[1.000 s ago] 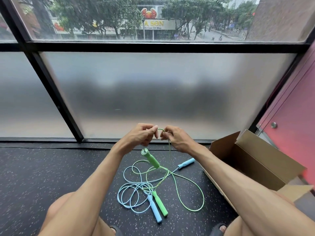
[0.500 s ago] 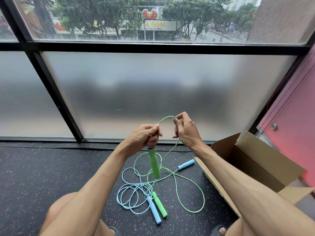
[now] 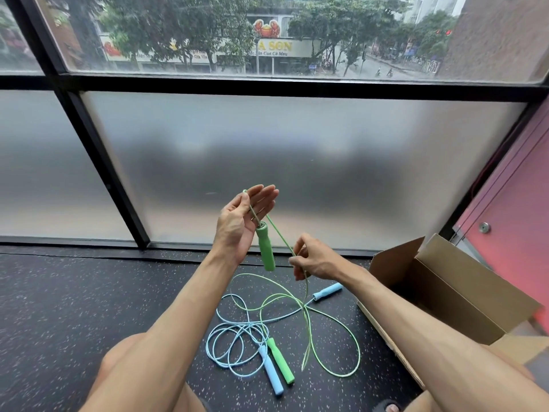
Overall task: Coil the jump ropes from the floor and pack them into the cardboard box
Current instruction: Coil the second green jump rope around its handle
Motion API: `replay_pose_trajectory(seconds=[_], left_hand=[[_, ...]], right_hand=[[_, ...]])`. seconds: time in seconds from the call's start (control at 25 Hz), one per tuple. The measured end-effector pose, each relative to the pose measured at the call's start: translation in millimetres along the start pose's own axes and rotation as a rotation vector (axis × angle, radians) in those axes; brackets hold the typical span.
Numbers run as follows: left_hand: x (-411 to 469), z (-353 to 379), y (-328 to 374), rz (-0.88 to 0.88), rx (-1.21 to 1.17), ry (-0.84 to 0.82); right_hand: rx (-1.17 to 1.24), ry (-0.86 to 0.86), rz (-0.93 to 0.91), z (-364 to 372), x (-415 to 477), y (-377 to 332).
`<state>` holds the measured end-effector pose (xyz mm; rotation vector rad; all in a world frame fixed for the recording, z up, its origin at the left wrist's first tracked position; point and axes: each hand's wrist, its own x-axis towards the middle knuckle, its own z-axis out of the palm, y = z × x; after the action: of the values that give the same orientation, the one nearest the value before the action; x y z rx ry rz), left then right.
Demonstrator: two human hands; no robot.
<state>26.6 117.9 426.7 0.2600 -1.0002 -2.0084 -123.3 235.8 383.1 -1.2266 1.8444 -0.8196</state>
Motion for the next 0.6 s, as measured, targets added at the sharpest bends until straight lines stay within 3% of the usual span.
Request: replay_pose_trajectory(seconds=[0.12,0.28,0.44,0.6], left_hand=[[4,-6,-1,0.104,0.042,0.168],[10,-8,-5,0.172,0.273,0.302],[9,-11,-11,0.165,0.656,0.234],[4,-8,-12,0.063,0.804,0.103]], right_hand=[[-0.196,0.077,-0.083,2,-1,-3],[-0.402,0.228,-0.371,7,-5,-12],[-0.437,0.310,-0.595,9,-15,-27],[-0.421,0.412,-0.691,2,-22,-37]])
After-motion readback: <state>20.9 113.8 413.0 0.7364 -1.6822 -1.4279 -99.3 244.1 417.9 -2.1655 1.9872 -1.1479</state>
